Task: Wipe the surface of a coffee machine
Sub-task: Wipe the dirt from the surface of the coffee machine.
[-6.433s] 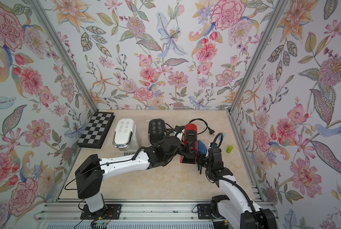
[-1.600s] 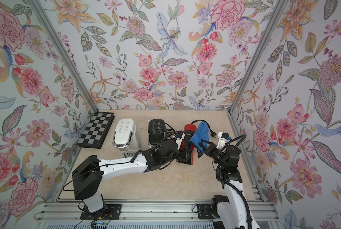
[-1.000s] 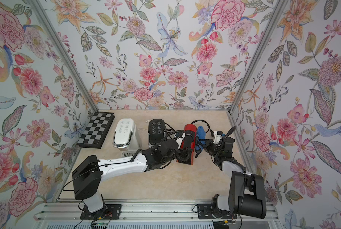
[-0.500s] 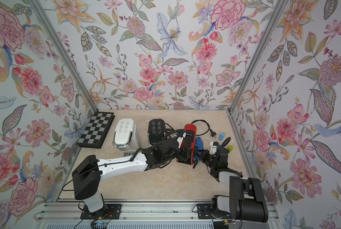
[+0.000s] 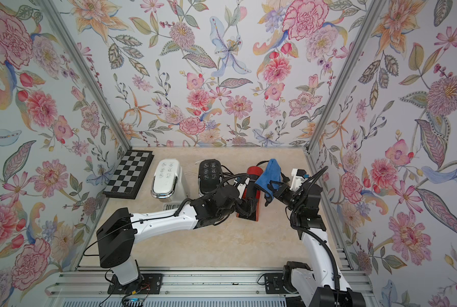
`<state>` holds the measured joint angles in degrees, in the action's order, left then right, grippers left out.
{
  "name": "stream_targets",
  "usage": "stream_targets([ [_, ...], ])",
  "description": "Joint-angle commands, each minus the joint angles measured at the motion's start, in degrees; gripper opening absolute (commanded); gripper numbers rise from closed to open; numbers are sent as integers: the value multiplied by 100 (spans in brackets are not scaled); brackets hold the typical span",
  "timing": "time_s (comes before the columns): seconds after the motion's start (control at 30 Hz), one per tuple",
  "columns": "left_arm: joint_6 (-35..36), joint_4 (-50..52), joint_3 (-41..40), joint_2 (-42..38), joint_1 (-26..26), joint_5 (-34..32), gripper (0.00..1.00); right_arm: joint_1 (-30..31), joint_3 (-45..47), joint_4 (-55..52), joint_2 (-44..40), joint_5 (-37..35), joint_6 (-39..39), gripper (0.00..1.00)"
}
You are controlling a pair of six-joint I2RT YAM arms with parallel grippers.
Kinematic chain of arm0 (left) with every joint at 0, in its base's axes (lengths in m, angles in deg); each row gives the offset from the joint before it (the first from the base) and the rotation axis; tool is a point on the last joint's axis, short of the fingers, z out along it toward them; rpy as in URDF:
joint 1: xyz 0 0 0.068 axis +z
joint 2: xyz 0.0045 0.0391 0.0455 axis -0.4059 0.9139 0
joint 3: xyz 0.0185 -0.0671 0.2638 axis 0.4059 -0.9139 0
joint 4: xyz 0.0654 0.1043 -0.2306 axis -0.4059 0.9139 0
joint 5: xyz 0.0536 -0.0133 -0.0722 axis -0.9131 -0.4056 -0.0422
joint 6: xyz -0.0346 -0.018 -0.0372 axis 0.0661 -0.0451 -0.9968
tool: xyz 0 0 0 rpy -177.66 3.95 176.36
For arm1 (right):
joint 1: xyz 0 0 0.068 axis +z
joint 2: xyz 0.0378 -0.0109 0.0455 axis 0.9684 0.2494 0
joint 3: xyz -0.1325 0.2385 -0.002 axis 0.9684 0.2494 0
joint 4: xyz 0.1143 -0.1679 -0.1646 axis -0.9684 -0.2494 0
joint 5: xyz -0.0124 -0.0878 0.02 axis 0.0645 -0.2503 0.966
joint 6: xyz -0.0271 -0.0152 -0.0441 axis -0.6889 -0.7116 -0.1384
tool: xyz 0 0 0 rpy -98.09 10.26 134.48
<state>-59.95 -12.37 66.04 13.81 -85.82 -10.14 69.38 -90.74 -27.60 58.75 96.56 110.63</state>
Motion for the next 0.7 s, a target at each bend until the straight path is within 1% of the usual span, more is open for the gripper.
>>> stream_targets([
  [0.0, -56, 87, 19, -73, 130, -184, 89, -175, -630, 1086, 914, 806, 508, 0],
  [0.07, -93, 65, -50, -101, 132, -232, 88, -194, -1037, 1579, 1528, 1174, 821, 0],
  [0.13, -137, 52, -67, -119, 129, -273, 88, -221, -1338, 1904, 1988, 1391, 1025, 0],
  [0.2, -170, 50, -93, -162, 120, -292, 88, -310, -1635, 1903, 2428, 1539, 971, 0],
  [0.3, -174, 146, -59, -243, 129, -284, 87, -444, -1843, 1841, 2977, 1550, 789, 0],
  [0.37, -153, 198, -45, -303, 111, -318, 87, -503, -1925, 2069, 3378, 1682, 879, 0],
  [0.43, -141, 252, -39, -358, 109, -410, 87, -500, -1905, 2536, 3732, 1692, 1120, 0],
  [0.53, -70, 378, 66, -385, 113, -465, 88, -423, -2201, 2600, 4185, 1877, 1027, 0],
  [0.57, -54, 419, 97, -387, 118, -489, 87, -382, -2387, 2688, 4365, 2078, 1065, 0],
  [0.6, -43, 426, 127, -376, 118, -503, 88, -328, -2492, 3035, 4525, 2277, 1279, 0],
  [0.67, -42, 421, 131, -355, 113, -498, 88, -239, -2444, 3995, 4729, 2495, 1970, 0],
])
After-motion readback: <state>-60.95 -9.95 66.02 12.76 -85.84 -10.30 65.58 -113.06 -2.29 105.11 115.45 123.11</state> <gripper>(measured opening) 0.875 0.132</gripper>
